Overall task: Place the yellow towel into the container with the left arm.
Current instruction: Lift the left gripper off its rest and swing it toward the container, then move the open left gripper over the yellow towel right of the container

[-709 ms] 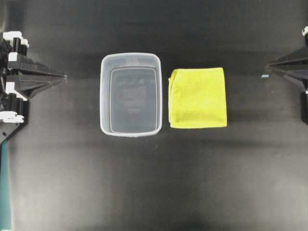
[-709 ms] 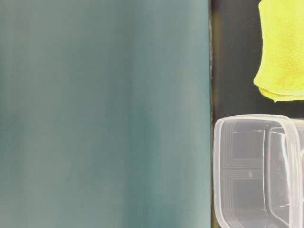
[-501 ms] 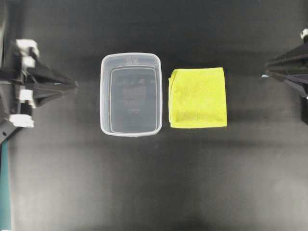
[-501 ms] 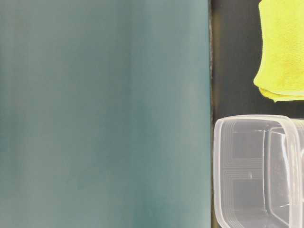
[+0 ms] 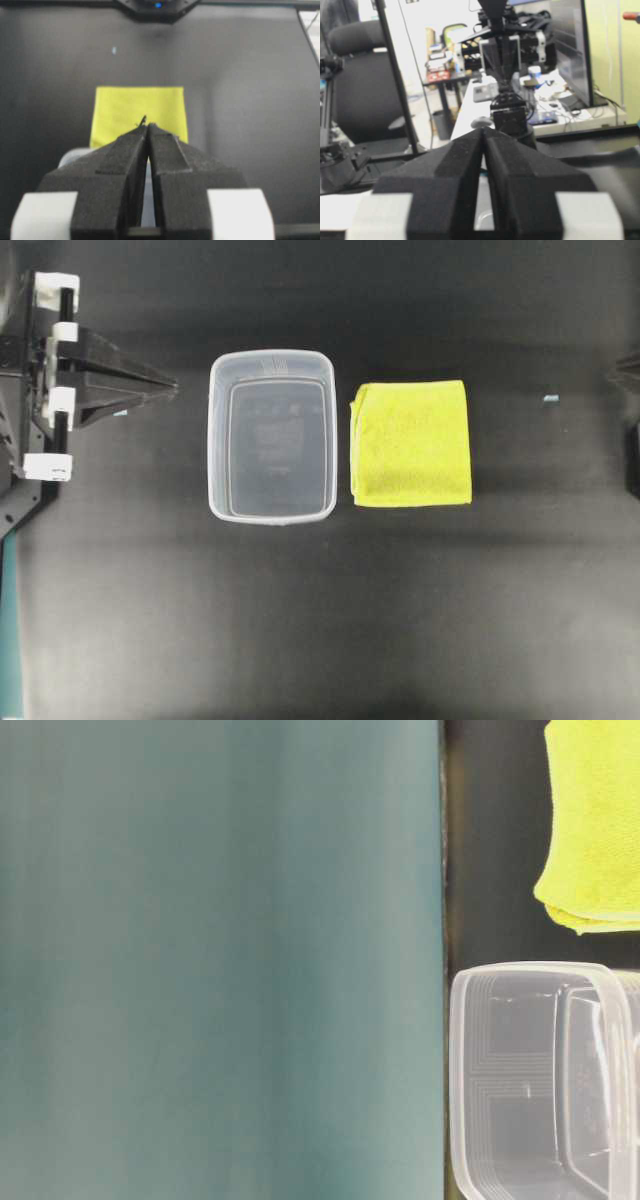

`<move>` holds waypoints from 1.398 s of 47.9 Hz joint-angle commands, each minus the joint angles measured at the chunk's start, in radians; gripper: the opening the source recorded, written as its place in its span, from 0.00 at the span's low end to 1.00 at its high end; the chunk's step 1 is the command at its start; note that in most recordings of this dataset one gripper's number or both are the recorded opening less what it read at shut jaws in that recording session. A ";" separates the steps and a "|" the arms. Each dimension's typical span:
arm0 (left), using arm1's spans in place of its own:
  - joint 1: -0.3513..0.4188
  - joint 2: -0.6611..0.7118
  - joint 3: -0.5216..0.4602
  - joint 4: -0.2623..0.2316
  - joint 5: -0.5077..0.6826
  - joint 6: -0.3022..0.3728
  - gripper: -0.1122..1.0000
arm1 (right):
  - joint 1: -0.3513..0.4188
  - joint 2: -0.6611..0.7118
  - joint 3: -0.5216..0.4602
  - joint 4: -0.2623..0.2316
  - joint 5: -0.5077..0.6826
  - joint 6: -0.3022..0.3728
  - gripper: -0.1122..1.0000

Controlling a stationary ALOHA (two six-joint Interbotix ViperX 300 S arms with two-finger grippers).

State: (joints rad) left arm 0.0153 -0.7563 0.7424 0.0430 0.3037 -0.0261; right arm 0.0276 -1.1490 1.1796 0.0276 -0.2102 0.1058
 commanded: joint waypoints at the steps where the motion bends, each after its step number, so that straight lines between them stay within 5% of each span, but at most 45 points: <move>1: 0.008 0.064 -0.109 0.003 0.069 0.018 0.11 | 0.014 -0.020 -0.031 -0.002 0.020 0.002 0.10; 13: 0.043 0.301 -0.310 0.003 0.190 0.094 0.11 | 0.057 -0.075 -0.049 -0.003 0.071 -0.006 0.10; 37: 0.054 0.811 -0.773 0.005 0.540 0.107 0.11 | 0.002 -0.109 -0.048 -0.003 0.129 -0.002 0.11; 44: 0.054 0.887 -0.821 0.005 0.538 0.107 0.13 | -0.012 -0.132 -0.048 -0.003 0.118 -0.005 0.23; 49: 0.055 0.931 -0.844 0.005 0.538 0.107 0.29 | -0.014 -0.152 -0.044 -0.003 0.117 -0.003 0.46; 56: 0.054 1.017 -0.882 0.005 0.538 0.107 0.69 | -0.012 -0.160 -0.046 -0.002 0.081 0.008 0.75; 61: 0.055 1.086 -0.922 0.005 0.540 0.107 0.89 | -0.014 -0.160 -0.046 -0.003 0.051 0.002 0.82; 67: 0.054 1.167 -0.974 0.005 0.538 0.109 0.91 | -0.012 -0.160 -0.046 -0.002 0.038 0.000 0.81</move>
State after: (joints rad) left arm 0.0706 0.3712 -0.1856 0.0445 0.8468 0.0828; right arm 0.0169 -1.3162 1.1490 0.0261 -0.1549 0.1089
